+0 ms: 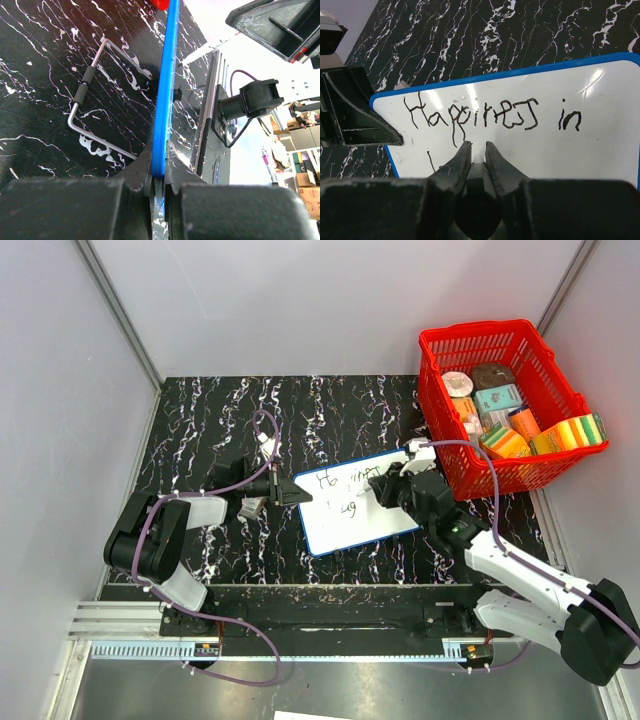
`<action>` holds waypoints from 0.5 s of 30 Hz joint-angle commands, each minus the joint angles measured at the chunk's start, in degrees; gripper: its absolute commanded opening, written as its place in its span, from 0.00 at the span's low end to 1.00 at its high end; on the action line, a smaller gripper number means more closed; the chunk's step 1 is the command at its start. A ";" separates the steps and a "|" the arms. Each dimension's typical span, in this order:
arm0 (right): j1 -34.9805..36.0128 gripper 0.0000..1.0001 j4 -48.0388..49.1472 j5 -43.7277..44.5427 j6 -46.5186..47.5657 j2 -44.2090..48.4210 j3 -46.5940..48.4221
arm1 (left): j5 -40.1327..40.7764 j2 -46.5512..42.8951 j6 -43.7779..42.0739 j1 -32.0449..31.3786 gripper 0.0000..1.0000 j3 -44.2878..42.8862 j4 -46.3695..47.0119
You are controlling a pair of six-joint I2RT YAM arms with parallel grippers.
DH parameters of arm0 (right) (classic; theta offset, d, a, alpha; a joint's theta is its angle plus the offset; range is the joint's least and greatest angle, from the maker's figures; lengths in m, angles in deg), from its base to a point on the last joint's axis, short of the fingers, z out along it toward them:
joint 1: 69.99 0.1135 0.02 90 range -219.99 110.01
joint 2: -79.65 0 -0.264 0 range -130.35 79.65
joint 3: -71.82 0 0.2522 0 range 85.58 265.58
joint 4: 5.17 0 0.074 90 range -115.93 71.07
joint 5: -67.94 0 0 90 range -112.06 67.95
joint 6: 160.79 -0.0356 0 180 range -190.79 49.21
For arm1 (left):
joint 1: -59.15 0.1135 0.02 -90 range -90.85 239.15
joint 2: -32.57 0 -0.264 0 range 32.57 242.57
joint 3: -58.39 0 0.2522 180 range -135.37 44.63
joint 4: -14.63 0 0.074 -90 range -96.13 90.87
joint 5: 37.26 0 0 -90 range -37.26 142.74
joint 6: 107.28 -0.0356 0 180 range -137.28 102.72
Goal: Write a sentence on the whiteboard
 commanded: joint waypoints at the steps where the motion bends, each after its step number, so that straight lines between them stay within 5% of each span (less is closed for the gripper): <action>1: -0.33 0.00 2.89 1.01 0.25 -1.34 3.24 | 6.46 -0.18 -7.43 -0.42 0.00 -0.50 -2.36; 15: -0.24 0.00 1.57 2.24 0.08 -1.78 1.39 | 6.46 -0.27 -7.43 -0.42 0.00 -0.50 -2.36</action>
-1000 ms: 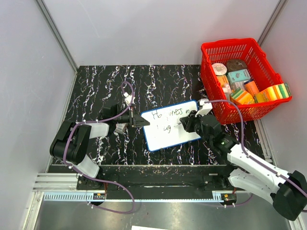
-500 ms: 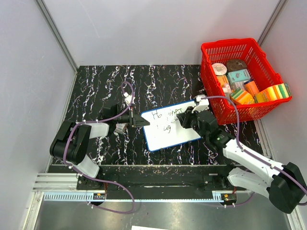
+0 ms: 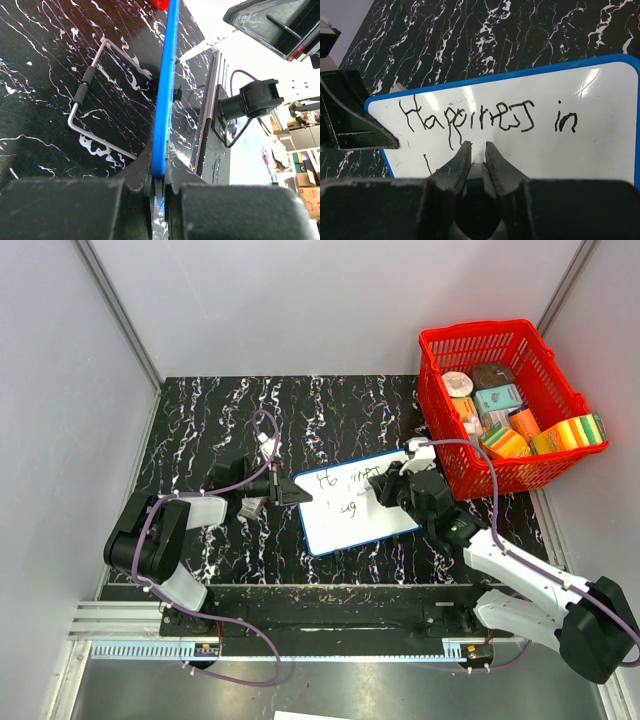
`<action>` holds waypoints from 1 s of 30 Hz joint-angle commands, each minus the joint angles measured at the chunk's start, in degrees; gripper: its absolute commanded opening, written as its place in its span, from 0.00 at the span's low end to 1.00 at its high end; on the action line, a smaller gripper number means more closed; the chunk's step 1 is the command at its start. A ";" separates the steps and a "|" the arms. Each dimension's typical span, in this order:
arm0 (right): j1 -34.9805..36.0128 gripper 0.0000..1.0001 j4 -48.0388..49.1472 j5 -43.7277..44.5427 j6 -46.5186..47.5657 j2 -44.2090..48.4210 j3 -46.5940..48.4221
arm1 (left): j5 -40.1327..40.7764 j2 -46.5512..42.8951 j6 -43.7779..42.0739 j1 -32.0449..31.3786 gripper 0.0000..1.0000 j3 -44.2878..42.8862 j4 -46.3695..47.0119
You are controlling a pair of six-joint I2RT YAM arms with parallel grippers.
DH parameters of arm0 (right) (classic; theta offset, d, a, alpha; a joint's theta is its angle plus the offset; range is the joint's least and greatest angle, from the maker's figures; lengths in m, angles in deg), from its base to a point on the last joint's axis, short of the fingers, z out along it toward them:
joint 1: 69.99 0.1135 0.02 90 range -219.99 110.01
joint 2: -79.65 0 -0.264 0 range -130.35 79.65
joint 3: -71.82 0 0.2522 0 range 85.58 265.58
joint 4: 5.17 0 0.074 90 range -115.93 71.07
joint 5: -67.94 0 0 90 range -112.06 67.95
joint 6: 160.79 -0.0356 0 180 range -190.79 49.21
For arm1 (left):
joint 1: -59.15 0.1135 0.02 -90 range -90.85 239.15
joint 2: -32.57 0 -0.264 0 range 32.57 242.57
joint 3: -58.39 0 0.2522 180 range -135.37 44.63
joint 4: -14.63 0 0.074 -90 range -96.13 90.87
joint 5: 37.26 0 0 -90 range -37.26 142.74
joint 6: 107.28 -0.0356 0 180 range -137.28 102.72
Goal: Write a sentence on the whiteboard
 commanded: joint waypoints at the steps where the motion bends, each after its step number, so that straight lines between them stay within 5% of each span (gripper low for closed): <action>1: -0.24 0.00 1.46 1.08 0.08 -0.62 0.50 | 6.48 -0.19 -7.43 -0.42 0.00 -0.50 -2.45; 30: -0.24 0.00 -2.40 -1.73 -1.33 1.48 -3.19 | 6.57 -0.10 -7.52 -0.42 0.00 -0.58 -2.45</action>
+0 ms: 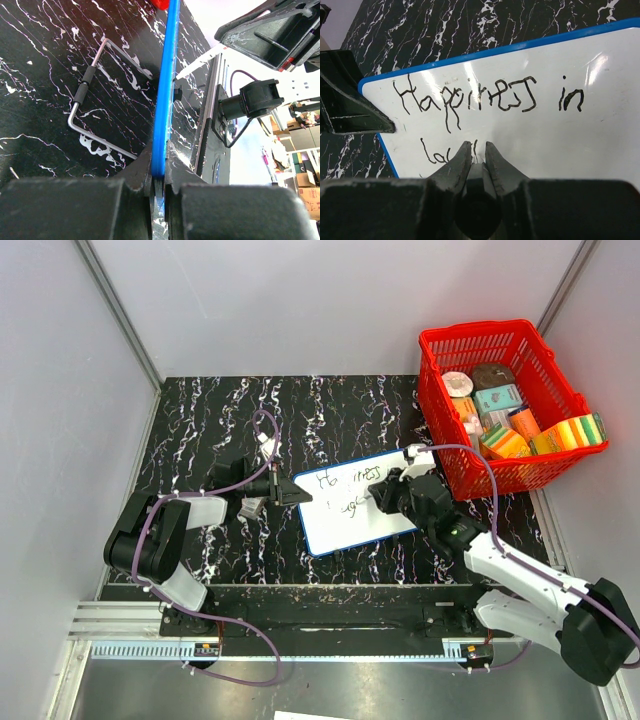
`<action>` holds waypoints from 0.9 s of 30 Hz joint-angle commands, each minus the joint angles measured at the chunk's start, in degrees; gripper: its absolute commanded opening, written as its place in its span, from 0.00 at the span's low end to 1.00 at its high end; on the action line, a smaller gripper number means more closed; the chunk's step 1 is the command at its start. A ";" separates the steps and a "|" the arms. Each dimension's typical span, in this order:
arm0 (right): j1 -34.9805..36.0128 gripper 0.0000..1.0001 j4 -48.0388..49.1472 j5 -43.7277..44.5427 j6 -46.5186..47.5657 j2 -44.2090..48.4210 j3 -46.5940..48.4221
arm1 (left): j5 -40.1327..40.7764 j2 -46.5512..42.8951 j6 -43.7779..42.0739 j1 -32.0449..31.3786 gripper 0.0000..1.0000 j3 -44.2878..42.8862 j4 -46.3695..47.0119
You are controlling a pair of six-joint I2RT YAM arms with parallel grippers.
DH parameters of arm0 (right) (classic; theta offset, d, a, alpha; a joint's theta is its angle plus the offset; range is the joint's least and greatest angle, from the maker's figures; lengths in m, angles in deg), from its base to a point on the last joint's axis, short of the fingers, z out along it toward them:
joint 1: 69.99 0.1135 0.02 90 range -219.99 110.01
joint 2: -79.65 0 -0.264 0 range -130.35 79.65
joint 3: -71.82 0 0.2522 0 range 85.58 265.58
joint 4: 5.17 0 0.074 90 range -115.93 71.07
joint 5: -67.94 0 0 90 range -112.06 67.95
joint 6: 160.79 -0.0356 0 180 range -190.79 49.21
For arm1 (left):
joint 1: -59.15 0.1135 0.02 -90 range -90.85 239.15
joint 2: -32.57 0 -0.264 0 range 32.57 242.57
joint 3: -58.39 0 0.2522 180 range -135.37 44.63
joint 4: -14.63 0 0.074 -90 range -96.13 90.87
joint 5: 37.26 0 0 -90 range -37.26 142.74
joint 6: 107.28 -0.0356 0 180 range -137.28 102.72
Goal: Write a sentence on the whiteboard
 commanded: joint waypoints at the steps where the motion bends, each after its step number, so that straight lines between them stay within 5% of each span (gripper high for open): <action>1: -0.24 0.00 -1.79 0.15 0.14 0.91 -1.01 | 6.52 -0.01 -7.52 -0.42 0.00 -0.58 -2.32; 27: -0.24 0.00 1.37 3.75 0.57 0.48 2.24 | 6.44 0.08 -7.52 -0.60 0.00 -0.67 -2.32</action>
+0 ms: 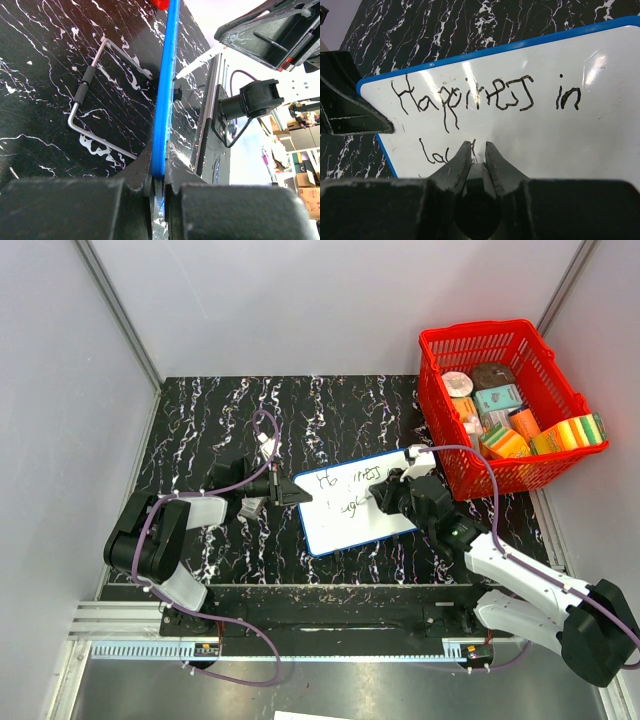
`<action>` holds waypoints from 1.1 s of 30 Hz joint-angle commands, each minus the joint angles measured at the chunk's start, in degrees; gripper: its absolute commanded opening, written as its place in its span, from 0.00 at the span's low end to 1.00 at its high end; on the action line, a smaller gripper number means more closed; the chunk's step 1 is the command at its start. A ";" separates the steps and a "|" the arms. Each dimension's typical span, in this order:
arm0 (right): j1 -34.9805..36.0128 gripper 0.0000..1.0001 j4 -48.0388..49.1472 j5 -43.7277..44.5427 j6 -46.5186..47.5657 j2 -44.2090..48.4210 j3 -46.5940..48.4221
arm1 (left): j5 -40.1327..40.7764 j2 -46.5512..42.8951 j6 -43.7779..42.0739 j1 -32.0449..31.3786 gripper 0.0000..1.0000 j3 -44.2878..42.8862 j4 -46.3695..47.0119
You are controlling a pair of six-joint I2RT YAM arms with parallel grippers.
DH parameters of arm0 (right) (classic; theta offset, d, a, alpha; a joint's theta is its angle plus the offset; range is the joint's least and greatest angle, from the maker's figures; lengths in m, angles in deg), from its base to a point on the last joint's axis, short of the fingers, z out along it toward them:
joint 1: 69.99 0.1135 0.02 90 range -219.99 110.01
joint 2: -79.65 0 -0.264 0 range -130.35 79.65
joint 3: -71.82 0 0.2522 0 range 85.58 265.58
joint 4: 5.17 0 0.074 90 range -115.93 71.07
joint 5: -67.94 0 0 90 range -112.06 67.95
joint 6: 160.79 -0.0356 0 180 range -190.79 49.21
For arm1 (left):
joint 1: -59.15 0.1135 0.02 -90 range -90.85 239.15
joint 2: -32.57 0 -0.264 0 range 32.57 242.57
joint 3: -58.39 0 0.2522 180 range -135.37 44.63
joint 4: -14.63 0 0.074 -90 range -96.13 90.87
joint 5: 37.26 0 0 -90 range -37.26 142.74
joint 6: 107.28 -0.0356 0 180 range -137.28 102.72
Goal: Write a sentence on the whiteboard
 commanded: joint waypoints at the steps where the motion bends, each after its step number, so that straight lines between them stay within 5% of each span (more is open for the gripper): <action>1: -0.24 0.00 1.83 3.75 0.93 -0.12 2.70 | 6.52 -0.01 -7.52 -0.60 0.00 -0.67 -2.34; 33: -0.24 0.00 -0.37 4.20 0.05 2.00 0.24 | 6.52 -0.19 -7.60 -0.60 0.00 -0.58 -2.52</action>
